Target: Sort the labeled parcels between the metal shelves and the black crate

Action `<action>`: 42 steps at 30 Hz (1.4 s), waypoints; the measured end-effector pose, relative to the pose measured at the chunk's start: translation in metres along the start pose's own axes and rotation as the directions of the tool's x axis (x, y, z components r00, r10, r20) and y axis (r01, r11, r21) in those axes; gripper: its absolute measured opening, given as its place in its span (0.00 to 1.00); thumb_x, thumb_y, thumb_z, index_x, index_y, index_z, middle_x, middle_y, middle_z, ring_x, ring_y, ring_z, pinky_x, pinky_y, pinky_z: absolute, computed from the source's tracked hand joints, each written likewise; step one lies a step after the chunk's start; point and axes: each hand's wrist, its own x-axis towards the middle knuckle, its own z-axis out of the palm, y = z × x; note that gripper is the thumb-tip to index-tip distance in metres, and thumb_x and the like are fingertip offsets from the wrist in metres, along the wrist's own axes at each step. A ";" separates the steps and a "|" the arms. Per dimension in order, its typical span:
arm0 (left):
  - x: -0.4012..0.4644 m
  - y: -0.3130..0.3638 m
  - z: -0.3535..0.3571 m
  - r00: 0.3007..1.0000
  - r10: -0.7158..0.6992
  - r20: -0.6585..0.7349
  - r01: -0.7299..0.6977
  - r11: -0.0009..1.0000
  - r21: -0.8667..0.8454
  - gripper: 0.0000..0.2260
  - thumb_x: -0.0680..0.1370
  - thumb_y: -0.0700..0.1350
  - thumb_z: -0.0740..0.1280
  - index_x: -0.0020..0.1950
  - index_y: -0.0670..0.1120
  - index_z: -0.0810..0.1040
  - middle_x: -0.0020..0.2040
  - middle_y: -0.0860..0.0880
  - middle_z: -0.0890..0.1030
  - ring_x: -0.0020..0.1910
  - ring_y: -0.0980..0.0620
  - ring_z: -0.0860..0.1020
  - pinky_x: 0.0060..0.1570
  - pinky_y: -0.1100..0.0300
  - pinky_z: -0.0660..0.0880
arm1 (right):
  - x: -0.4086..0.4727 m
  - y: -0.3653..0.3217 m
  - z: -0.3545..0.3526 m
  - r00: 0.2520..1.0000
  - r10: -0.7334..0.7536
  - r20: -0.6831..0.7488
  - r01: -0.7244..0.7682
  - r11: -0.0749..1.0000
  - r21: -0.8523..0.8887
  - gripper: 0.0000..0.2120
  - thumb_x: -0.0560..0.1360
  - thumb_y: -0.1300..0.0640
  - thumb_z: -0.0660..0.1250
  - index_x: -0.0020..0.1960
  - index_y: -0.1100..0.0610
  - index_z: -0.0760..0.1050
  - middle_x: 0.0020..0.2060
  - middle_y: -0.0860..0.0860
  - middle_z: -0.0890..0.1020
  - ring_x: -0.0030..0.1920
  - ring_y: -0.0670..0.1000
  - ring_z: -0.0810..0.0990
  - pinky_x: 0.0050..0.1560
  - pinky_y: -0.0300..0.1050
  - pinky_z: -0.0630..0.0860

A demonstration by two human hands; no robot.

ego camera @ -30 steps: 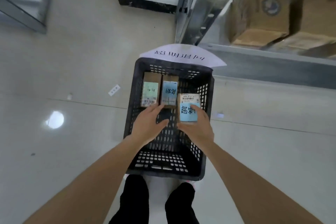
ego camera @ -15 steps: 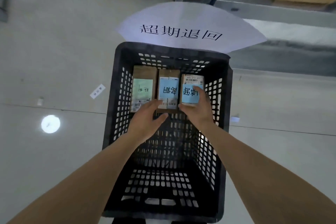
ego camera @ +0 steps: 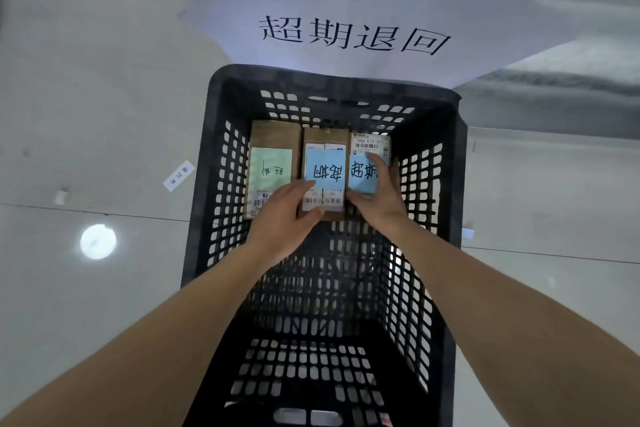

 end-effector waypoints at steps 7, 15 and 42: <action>-0.028 0.020 -0.015 1.000 0.004 0.016 -0.004 0.999 0.036 0.25 0.81 0.54 0.63 0.77 0.52 0.65 0.76 0.53 0.67 0.76 0.53 0.62 0.74 0.54 0.60 | -0.029 -0.034 -0.023 0.999 0.029 0.027 -0.025 0.988 -0.149 0.42 0.77 0.54 0.73 0.81 0.39 0.53 0.83 0.48 0.40 0.83 0.53 0.49 0.80 0.50 0.59; -0.102 0.122 -0.096 0.999 0.036 0.002 -0.036 0.983 0.178 0.26 0.80 0.58 0.62 0.77 0.54 0.64 0.77 0.54 0.65 0.76 0.53 0.62 0.75 0.49 0.60 | -0.144 -0.143 -0.119 0.994 -0.035 0.105 0.055 0.980 -0.193 0.36 0.76 0.62 0.73 0.79 0.50 0.61 0.76 0.53 0.64 0.75 0.54 0.66 0.73 0.48 0.65; -0.510 0.687 -0.481 0.810 0.510 -0.289 -0.402 0.842 0.361 0.30 0.74 0.67 0.61 0.75 0.63 0.61 0.77 0.59 0.64 0.75 0.50 0.64 0.69 0.42 0.68 | -0.739 -0.555 -0.571 0.849 -0.497 -0.180 0.244 0.671 -0.700 0.36 0.77 0.35 0.66 0.80 0.38 0.55 0.81 0.44 0.59 0.78 0.54 0.65 0.73 0.61 0.70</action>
